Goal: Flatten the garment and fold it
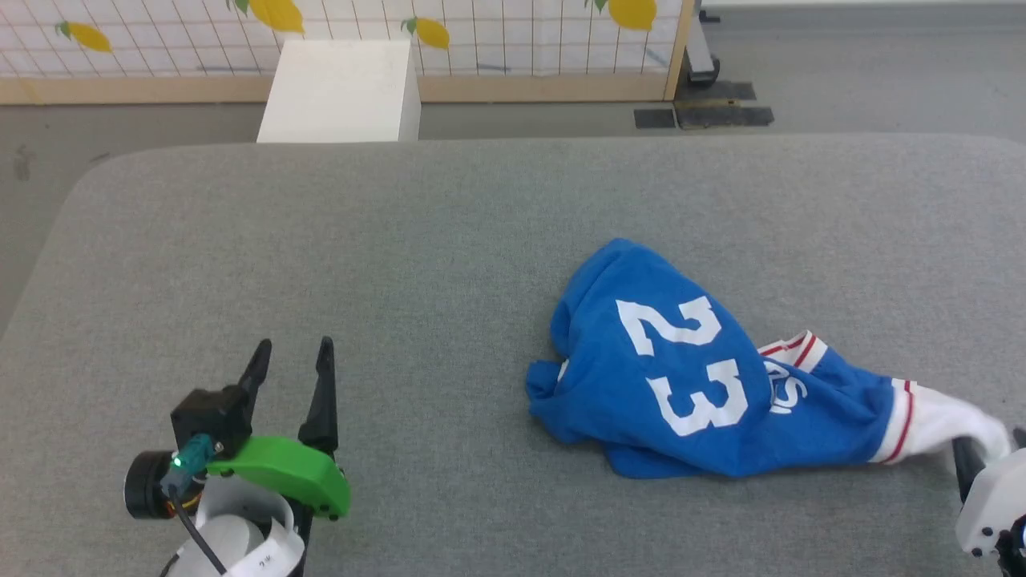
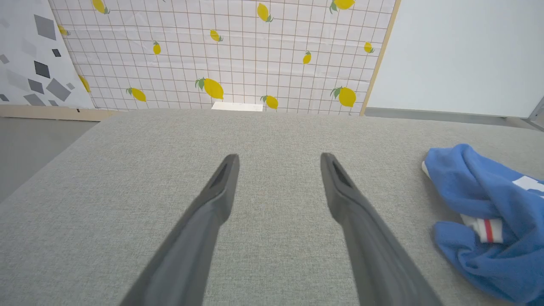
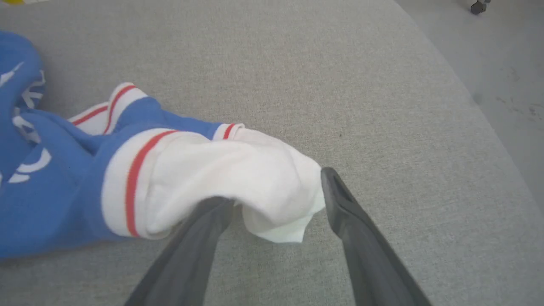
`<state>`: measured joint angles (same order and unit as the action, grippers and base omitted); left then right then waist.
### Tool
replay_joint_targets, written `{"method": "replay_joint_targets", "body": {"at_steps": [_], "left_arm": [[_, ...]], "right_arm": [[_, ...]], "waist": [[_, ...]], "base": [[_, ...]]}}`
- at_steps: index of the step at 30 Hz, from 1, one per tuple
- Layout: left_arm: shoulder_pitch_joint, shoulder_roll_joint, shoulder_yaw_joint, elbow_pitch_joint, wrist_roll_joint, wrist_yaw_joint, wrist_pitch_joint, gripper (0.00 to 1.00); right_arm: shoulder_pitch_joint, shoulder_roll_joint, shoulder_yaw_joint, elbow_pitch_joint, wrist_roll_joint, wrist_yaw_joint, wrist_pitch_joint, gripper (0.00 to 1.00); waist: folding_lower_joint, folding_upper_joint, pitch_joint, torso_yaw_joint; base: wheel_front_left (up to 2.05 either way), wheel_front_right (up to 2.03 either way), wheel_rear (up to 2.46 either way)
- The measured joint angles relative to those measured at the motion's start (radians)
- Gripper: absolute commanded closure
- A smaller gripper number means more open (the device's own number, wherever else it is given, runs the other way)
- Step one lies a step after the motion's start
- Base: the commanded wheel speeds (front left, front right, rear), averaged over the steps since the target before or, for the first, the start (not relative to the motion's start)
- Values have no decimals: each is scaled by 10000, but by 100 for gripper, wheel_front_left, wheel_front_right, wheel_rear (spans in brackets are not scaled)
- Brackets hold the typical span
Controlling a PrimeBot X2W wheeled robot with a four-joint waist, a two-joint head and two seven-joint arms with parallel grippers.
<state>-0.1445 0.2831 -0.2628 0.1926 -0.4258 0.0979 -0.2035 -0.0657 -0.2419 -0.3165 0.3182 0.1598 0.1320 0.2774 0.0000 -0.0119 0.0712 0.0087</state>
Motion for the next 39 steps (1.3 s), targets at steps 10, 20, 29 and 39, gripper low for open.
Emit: {"method": "replay_joint_targets", "body": {"at_steps": [10,20,29,39], "left_arm": [[411,38,-77,21,-128,15,100,0],[625,159,-153,10,-328,59,274,0],[146,146,-786,48,-286,-247,813,0],[-3080,-802,-2326,1507,25,-1659,2199,0]], "right_arm": [[525,1114,694,-2322,-646,0,-1674,0],[1771,1799,1783,-4257,-809,0,-1898,0],[2415,1883,3012,-5124,-704,0,-1703,0],[2433,1889,3402,-5304,-512,0,-1546,0]], "waist": [[0,0,-524,-110],[0,0,-816,-277],[0,0,-806,-841],[0,0,-378,-1259]], "base": [[0,0,0],[0,0,0],[0,0,0],[0,0,0]]}}
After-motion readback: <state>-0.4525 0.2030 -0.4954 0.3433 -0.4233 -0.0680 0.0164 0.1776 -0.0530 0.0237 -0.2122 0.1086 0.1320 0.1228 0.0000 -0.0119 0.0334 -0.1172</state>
